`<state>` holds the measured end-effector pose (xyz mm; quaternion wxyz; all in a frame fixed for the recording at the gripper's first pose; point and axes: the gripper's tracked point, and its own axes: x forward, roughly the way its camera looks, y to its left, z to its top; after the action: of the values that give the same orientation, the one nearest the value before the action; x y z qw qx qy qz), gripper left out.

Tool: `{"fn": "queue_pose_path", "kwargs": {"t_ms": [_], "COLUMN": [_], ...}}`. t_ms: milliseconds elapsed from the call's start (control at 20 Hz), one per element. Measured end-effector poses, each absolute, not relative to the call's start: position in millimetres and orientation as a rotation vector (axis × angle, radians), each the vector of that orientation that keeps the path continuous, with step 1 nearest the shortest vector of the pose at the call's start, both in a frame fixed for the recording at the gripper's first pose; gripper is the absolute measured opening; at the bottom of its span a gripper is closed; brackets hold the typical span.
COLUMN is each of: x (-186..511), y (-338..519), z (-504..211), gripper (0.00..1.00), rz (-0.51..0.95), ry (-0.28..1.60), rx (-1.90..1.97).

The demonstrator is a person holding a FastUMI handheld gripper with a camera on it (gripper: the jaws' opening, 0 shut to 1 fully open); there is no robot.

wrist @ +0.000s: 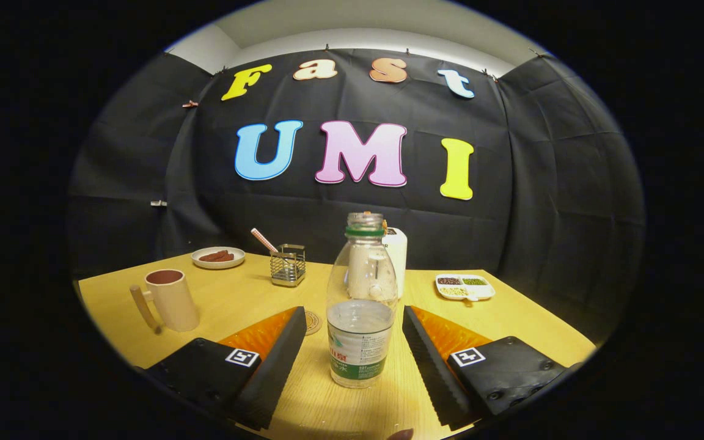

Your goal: Take the bottle from table, then pour the juice into the cup, finally place the bottle on the coaster

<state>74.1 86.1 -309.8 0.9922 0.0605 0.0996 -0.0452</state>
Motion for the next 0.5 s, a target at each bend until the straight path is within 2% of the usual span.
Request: {"fn": "queue_pose_path", "kwargs": {"t_ms": [350,450,500], "x": [94,96,95], "y": [82,81,79], "z": [-335,-340,-338], "gripper": [0.97,0.92,0.85], "rz": [-0.143,-0.157,-0.177], "ry": [0.222,0.237,0.235], "rx": [0.128,0.135,0.131]}}
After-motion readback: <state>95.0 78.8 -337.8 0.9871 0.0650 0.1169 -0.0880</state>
